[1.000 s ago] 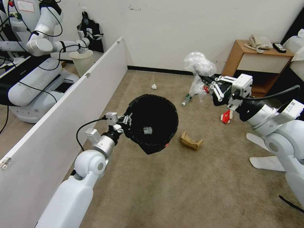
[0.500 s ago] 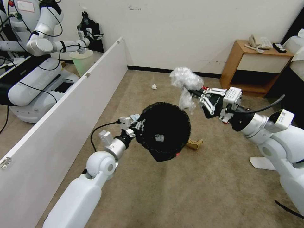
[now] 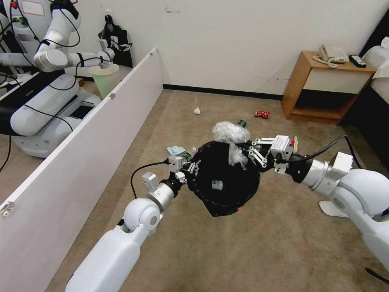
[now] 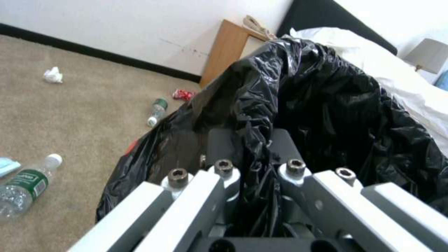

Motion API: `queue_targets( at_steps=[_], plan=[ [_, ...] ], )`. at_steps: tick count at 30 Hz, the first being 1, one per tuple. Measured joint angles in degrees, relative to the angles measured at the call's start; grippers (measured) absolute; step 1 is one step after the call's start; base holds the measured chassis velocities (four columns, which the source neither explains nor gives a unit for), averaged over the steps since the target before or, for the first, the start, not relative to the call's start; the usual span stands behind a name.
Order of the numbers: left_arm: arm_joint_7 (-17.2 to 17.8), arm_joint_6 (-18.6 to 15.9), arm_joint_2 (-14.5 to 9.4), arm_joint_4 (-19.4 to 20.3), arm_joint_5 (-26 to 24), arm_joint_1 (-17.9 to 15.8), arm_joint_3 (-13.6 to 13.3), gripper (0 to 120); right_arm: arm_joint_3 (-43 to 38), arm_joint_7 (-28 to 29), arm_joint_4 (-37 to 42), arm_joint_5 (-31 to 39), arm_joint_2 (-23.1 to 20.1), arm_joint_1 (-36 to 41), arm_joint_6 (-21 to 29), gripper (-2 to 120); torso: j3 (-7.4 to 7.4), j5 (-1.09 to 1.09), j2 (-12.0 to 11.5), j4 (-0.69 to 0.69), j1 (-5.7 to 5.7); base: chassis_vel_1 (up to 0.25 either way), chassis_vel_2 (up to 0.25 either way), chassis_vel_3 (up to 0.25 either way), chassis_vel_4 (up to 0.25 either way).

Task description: Pick up the trash bin, then pick up the garbage from the floor and place it into the trash bin.

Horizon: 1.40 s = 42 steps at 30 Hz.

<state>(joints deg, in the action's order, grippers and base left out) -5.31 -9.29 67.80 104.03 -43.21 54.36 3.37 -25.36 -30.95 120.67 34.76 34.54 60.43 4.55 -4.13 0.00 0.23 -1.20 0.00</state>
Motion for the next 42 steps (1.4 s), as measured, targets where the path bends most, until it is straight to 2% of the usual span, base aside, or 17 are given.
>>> queue_targets(
  at_steps=[4,5,18,26,42],
  plan=[
    [0.0,0.3,0.1,0.0,0.4,0.6,-0.1,3,-0.1,2.3,0.5,-1.4,-3.8,0.9,5.3,0,0.00,0.00,0.0,0.01,0.00,0.000,0.000,0.000,0.000],
    [0.0,0.3,0.1,0.0,0.4,0.6,-0.1,3,-0.1,2.3,0.5,-1.4,-3.8,0.9,5.3,0,0.00,0.00,0.0,0.01,0.00,0.000,0.000,0.000,0.000],
    [0.1,0.3,0.0,-0.4,0.6,0.1,0.1,3,0.3,4.4,4.1,-0.3,-5.6,-3.0,19.8,0,0.00,-0.01,0.0,0.01,0.00,0.000,0.000,0.000,0.000],
    [0.1,0.3,0.6,-1.3,1.1,0.0,-0.1,3,2.3,4.4,5.0,1.4,-5.7,-5.3,22.7,0,0.00,-0.01,0.0,0.01,0.00,0.000,0.000,0.000,0.000],
    [0.3,0.3,0.9,-2.3,1.6,-1.4,-2.3,3,7.0,4.3,5.9,2.7,-6.0,-7.8,22.8,0,0.00,-0.01,0.0,0.01,0.00,0.000,0.000,0.000,0.000]
  ],
)
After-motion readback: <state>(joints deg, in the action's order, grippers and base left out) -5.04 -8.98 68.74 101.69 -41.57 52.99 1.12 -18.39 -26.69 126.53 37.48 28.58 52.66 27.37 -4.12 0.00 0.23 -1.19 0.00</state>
